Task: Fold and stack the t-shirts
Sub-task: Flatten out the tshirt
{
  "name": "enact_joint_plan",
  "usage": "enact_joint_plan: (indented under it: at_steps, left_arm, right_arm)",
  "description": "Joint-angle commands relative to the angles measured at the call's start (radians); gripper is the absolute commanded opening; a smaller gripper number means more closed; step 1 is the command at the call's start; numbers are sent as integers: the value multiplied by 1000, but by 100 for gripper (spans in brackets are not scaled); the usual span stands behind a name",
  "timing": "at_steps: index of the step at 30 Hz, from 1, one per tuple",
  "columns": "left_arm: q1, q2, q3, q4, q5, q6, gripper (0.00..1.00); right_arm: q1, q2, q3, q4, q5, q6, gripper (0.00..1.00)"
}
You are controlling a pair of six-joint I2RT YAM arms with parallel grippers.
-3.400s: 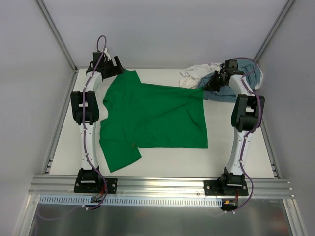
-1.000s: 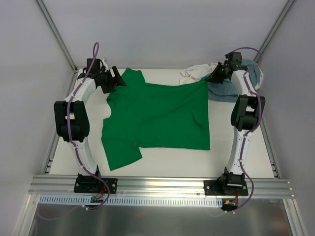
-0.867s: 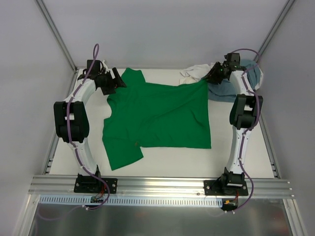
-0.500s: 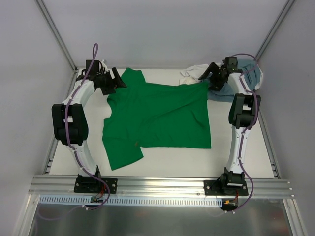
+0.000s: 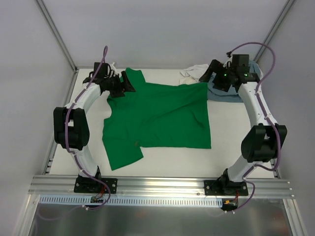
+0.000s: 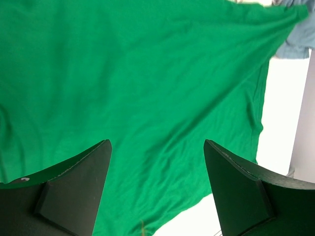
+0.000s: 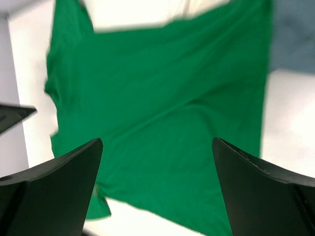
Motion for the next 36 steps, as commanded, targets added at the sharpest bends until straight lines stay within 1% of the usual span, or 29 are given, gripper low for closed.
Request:
enact_joint_plan:
  at_steps: [1, 2, 5, 11, 15, 19, 23, 28, 33, 36]
  left_arm:
    - [-36, -27, -4, -40, 28, 5, 77]
    - [-45, -13, 4, -54, 19, 5, 77]
    - [-84, 16, 19, -107, -15, 10, 78]
    - [-121, 65, 27, -175, -76, 3, 78]
    - [-121, 123, 65, -213, -95, 11, 79]
    - [-121, 165, 69, -219, -111, 7, 79]
    - [-124, 191, 30, -235, -105, 7, 79]
    - [-127, 182, -46, -233, -101, 2, 78]
    - [-127, 176, -68, -265, -99, 20, 78]
    - [-127, 157, -111, -279, -108, 28, 78]
  right_arm:
    - [85, 101, -107, -63, -69, -10, 99]
    - [116, 110, -133, -68, -70, -19, 100]
    - [150, 165, -156, -68, -79, -30, 99]
    - [158, 290, -144, -56, -102, -25, 99]
    - [158, 346, -89, -77, -116, -28, 100]
    - [158, 370, -77, -85, -130, -24, 100]
    - [156, 353, -127, -79, -135, -24, 100]
    - [156, 296, -218, -73, -128, -31, 99]
    - [156, 262, -291, -69, -133, -31, 100]
    - [156, 242, -343, -62, -144, -31, 100]
